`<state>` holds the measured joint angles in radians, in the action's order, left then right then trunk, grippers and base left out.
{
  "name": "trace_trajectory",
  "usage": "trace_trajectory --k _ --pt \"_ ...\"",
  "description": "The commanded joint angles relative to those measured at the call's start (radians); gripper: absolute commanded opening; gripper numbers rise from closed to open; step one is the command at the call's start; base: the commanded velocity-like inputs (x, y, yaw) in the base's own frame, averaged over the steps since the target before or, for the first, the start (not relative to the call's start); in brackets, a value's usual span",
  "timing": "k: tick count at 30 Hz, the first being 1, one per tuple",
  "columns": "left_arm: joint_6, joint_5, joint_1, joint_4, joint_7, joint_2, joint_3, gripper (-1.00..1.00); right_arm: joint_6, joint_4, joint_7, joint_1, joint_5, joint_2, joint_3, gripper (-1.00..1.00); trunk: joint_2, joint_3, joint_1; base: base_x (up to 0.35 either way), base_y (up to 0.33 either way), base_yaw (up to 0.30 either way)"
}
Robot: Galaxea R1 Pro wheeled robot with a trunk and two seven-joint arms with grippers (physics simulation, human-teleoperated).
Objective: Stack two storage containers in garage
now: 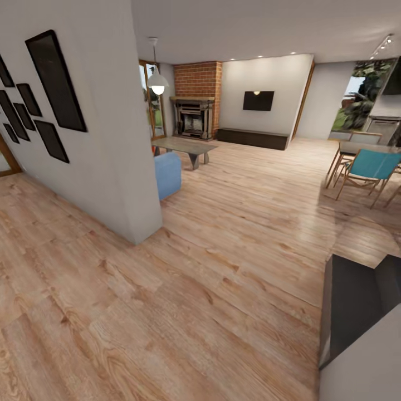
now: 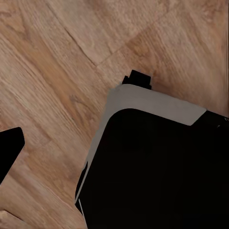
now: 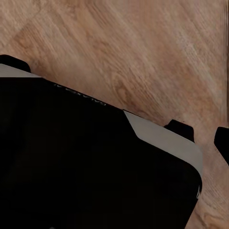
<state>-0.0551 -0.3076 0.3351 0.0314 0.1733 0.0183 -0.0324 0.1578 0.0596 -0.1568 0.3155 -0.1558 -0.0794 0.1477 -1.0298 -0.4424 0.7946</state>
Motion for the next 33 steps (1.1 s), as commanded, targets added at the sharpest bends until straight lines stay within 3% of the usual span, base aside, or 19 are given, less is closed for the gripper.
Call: trace_trajectory --k 1,13,33 --pt "-0.002 -0.002 0.001 0.001 0.002 0.000 -0.003 1.00 0.008 0.005 0.000 0.002 -0.001 0.000 0.007 1.00 -0.001 -0.001 0.001 0.339 0.077 -0.284" --pt "-0.002 -0.002 0.001 0.001 0.002 0.000 -0.003 1.00 0.008 0.005 0.001 0.002 -0.001 0.000 0.007 1.00 -0.001 -0.001 0.001 0.339 0.078 -0.269" --pt "-0.002 -0.002 0.001 0.001 0.002 0.000 -0.003 1.00 0.005 0.005 0.002 0.003 -0.002 0.001 0.007 1.00 -0.001 -0.001 0.001 0.339 0.080 -0.008"
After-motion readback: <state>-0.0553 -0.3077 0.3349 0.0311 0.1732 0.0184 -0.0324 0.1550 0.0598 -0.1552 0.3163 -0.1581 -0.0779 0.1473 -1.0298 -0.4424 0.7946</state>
